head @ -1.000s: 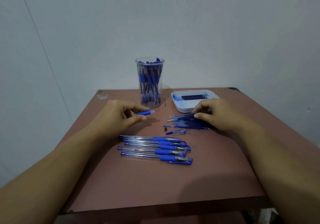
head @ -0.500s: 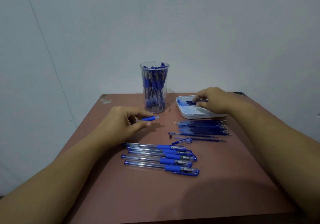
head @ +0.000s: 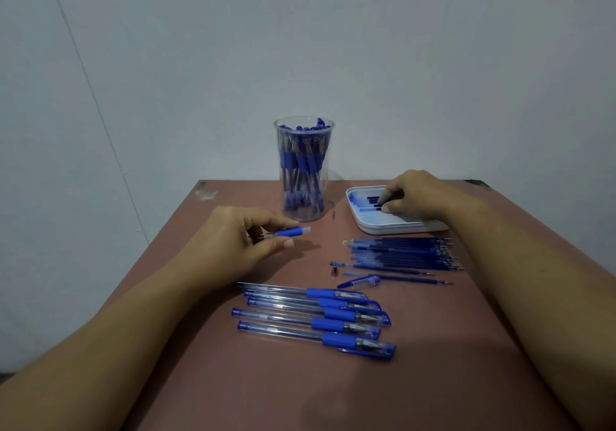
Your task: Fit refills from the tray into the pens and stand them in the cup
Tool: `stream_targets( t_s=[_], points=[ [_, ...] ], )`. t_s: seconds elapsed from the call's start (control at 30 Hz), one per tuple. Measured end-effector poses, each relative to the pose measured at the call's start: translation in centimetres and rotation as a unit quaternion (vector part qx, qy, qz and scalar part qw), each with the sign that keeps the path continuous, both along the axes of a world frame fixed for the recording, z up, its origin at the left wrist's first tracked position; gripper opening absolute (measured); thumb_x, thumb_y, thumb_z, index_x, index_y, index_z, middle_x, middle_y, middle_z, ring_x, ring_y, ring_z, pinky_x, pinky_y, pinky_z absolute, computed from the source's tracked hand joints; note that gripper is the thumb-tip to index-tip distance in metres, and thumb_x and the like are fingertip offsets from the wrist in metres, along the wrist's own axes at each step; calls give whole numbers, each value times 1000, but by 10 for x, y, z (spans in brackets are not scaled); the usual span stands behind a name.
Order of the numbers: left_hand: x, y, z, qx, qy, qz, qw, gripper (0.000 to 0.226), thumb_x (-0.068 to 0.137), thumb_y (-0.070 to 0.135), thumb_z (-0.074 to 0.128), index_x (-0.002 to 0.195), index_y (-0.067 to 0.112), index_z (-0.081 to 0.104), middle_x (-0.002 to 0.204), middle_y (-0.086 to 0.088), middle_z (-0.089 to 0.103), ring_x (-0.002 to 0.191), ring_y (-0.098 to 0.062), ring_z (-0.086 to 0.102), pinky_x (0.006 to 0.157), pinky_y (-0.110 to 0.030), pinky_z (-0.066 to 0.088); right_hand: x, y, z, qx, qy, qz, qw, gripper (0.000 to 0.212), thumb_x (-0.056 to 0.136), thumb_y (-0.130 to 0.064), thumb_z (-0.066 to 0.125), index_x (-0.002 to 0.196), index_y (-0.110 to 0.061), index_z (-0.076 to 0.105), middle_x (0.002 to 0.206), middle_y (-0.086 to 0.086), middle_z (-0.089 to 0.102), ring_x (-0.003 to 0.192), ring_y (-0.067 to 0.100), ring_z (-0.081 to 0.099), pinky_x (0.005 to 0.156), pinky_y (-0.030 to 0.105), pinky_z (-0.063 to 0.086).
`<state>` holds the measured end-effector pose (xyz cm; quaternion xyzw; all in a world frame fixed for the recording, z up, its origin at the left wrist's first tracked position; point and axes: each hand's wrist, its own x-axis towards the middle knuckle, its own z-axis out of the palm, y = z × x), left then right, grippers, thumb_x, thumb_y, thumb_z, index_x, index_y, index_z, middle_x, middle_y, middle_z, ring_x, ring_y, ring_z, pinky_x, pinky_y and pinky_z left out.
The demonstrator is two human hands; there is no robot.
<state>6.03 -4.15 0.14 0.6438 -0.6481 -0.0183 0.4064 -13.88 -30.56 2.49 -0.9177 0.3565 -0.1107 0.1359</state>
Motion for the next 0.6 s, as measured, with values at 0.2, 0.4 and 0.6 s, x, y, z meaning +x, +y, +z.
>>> stream_targets(
  t_s=[0.2,0.4,0.6],
  points=[
    [-2,1,3,-2,-8,4,1000,30,80,29,76,98,51,65,72,30,64,62,-4,54,57,-8,40,3,2,1,-34,30,5,999,4,88,-22,71,91,-24,72,95,-4,67,82,8,58,70,24,41],
    [0,0,1,-3,-8,5,1000,29,79,32,76,97,52,67,72,20,68,61,-6,54,57,-9,40,6,-3,1,-40,67,3,997,6,90,-24,67,95,-24,71,95,-5,64,84,10,56,73,26,41],
    [1,0,0,-6,-9,6,1000,29,79,33,76,95,55,66,71,17,67,59,-6,52,56,-10,40,2,-1,1,-20,51,26,998,9,91,-26,66,84,-29,61,92,-5,63,80,7,55,66,26,41]
  ],
)
